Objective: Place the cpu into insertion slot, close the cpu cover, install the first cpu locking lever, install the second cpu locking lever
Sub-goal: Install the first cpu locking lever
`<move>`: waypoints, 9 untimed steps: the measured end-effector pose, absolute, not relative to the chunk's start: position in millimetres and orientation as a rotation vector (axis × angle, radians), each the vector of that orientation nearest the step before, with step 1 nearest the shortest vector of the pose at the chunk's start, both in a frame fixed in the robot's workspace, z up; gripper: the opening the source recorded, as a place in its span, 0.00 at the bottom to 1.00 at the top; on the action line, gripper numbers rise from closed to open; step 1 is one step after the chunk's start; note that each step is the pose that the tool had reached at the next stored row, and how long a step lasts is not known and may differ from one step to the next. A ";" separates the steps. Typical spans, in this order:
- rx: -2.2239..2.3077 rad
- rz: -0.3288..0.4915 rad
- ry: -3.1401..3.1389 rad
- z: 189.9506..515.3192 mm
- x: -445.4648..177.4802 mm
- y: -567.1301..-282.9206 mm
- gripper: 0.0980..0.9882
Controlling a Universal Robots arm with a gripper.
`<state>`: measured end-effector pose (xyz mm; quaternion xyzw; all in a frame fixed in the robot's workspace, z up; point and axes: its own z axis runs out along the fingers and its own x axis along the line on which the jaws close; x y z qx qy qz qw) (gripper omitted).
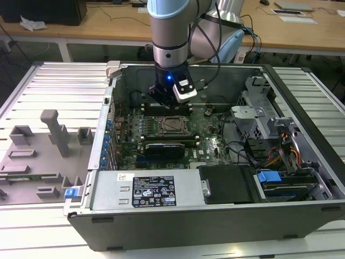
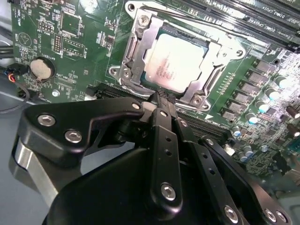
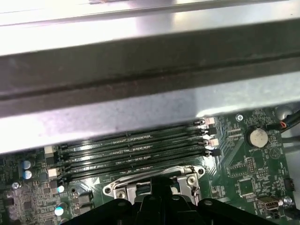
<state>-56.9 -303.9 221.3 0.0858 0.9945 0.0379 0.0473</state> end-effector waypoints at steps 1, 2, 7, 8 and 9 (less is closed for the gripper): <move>0.262 0.115 3.034 221.4 -57.0 -305.3 0.01; 0.262 0.114 3.033 221.4 -57.0 -307.3 0.01; 0.261 0.110 3.033 221.3 -57.2 -321.6 0.01; 0.261 0.107 3.033 221.3 -57.2 -326.6 0.01; 0.261 0.100 3.034 221.3 -57.3 -332.2 0.01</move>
